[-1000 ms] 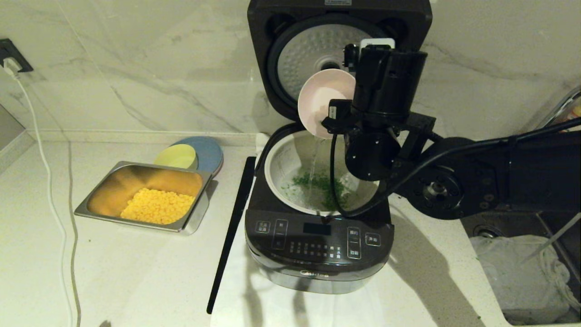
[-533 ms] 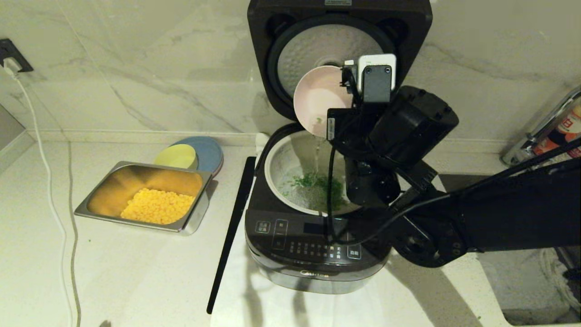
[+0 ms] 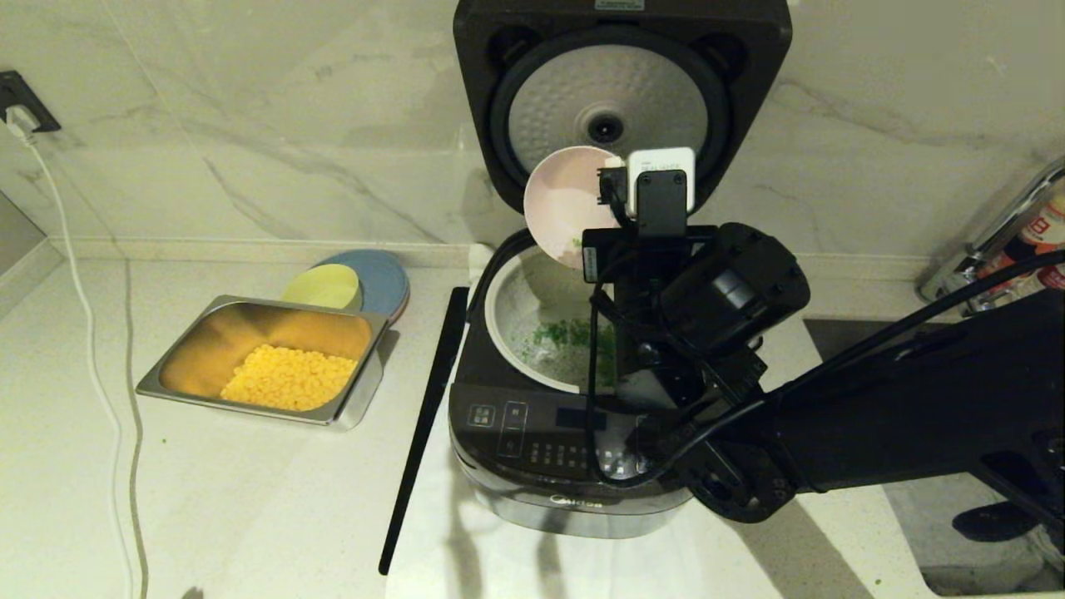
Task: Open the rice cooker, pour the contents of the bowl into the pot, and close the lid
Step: Pour the water from the bowl into the rice cooker, then place the bowl on the table
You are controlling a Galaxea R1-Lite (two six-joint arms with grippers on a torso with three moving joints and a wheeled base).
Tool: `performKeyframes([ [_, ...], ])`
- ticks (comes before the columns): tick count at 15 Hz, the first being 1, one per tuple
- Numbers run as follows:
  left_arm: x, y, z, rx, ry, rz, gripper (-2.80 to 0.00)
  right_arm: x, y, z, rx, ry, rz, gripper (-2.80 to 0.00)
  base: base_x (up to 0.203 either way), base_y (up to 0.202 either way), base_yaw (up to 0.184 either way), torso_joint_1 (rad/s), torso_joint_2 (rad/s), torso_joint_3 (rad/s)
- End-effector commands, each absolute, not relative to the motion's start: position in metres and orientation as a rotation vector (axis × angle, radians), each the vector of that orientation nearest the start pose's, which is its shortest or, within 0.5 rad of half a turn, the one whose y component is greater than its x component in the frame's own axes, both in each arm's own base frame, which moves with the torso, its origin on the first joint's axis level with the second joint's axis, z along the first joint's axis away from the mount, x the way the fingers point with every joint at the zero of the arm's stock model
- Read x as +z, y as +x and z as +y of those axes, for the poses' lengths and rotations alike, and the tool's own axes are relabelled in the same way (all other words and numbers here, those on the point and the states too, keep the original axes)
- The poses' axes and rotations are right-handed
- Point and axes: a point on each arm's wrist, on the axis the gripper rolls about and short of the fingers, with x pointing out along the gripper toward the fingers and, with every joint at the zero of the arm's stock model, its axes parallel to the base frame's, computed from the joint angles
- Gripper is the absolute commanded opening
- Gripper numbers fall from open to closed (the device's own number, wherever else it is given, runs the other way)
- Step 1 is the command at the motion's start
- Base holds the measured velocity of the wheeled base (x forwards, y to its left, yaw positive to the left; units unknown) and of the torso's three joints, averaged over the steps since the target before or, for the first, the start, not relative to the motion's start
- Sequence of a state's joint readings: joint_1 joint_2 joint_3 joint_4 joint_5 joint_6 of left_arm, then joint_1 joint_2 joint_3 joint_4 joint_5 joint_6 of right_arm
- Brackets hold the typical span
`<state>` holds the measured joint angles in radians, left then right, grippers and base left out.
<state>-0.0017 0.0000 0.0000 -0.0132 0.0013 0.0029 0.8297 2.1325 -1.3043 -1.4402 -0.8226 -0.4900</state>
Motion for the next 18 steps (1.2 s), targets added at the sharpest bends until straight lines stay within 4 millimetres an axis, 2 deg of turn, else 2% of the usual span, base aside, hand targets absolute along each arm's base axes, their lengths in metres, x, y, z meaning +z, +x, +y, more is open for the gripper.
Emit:
performKeyframes([
  [1, 0.074, -0.022, 0.0, 0.0, 0.003, -0.005, -2.8, 0.228, 0.29, 0.296, -0.094, -0.03, -0.402, -2.8, 0.0, 0.0, 0.0, 0.0, 0.0, 0.0],
  [4, 0.074, -0.022, 0.0, 0.0, 0.003, -0.005, -2.8, 0.235, 0.29, 0.297, -0.107, -0.039, -0.422, -2.8, 0.0, 0.0, 0.0, 0.0, 0.0, 0.0],
  [8, 0.074, -0.022, 0.0, 0.0, 0.003, -0.005, -2.8, 0.274, 0.281, 0.287, -0.155, -0.015, -0.453, -2.8, 0.0, 0.0, 0.0, 0.0, 0.0, 0.0],
  [14, 0.074, -0.022, 0.0, 0.0, 0.003, -0.005, -2.8, 0.293, 0.272, 0.28, -0.114, -0.147, -0.25, -2.8, 0.0, 0.0, 0.0, 0.0, 0.0, 0.0],
  [18, 0.074, -0.022, 0.0, 0.0, 0.003, -0.005, -2.8, 0.327, 0.249, 0.253, -0.056, -0.098, -0.073, -2.8, 0.0, 0.0, 0.0, 0.0, 0.0, 0.0],
])
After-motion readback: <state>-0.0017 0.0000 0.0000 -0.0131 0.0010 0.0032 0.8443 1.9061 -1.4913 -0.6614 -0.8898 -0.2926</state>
